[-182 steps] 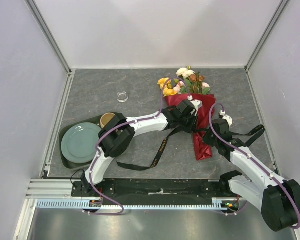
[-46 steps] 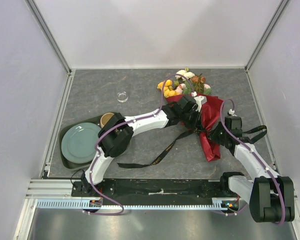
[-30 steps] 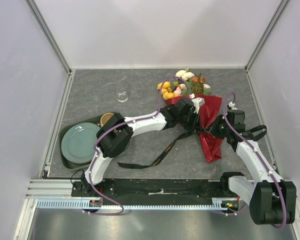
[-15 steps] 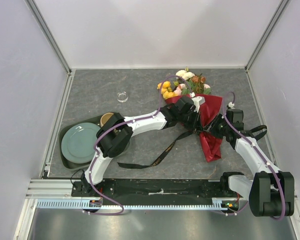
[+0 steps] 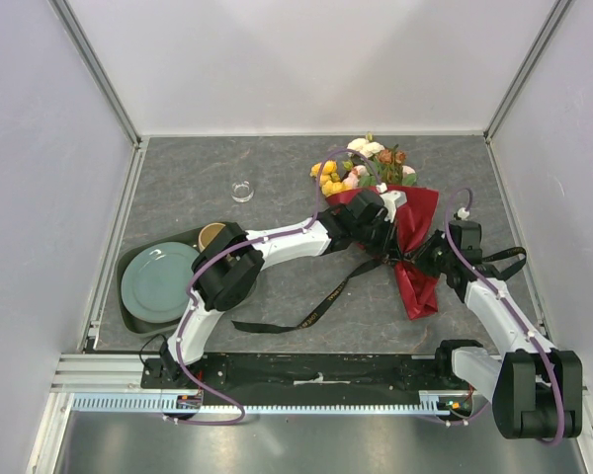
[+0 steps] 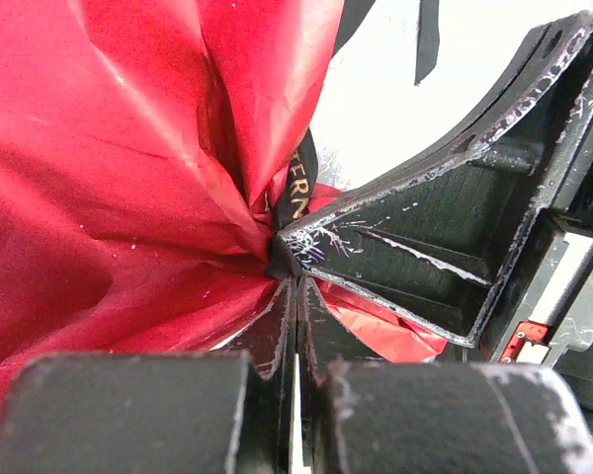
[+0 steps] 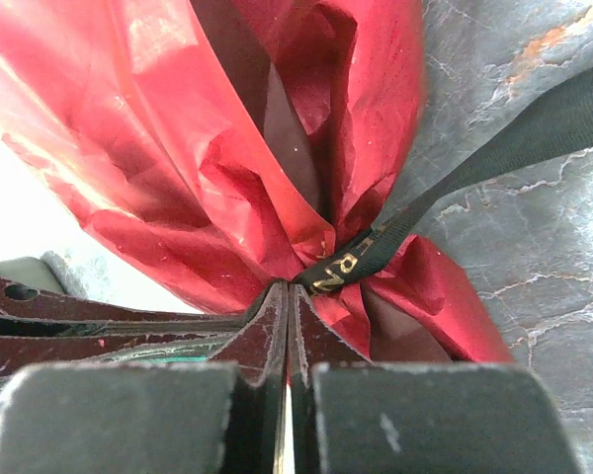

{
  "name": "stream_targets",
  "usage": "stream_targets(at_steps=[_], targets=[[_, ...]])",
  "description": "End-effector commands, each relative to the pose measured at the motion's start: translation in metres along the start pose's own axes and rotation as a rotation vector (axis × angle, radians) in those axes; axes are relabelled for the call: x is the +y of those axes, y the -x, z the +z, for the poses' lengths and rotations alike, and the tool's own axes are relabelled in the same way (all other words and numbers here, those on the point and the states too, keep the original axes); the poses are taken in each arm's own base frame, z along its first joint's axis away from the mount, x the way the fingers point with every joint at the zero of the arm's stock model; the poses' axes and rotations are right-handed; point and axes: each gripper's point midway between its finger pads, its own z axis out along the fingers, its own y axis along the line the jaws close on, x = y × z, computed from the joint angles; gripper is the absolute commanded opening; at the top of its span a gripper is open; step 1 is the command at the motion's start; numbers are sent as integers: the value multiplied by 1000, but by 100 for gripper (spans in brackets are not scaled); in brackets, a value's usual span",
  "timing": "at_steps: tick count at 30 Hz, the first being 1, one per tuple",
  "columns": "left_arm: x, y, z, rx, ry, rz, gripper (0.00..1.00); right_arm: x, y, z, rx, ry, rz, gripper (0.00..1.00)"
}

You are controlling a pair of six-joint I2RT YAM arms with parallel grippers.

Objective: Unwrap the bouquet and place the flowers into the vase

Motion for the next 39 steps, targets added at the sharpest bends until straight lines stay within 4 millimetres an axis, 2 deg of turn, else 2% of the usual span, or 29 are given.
stream_targets(at_steps=[1,9,20,29,36,39], targets=[[-23,31,-9,-77,-37,14,2,-12,-1,1,-20,-49,12,0],[-1,36,-20,-91,30,0,2,-30,5,-4,-74,-132,-9,0],[7,22,-33,-86,54,-2,2,-50,18,-10,-132,-214,-25,0],[-1,10,-34,-49,-4,-5,2,-36,45,-21,-208,-196,-100,0],[-18,22,-48,-75,-41,35,2,-44,61,-28,-262,-265,-99,0],[-18,24,-50,-77,-39,43,2,-41,68,-28,-274,-265,-90,0]])
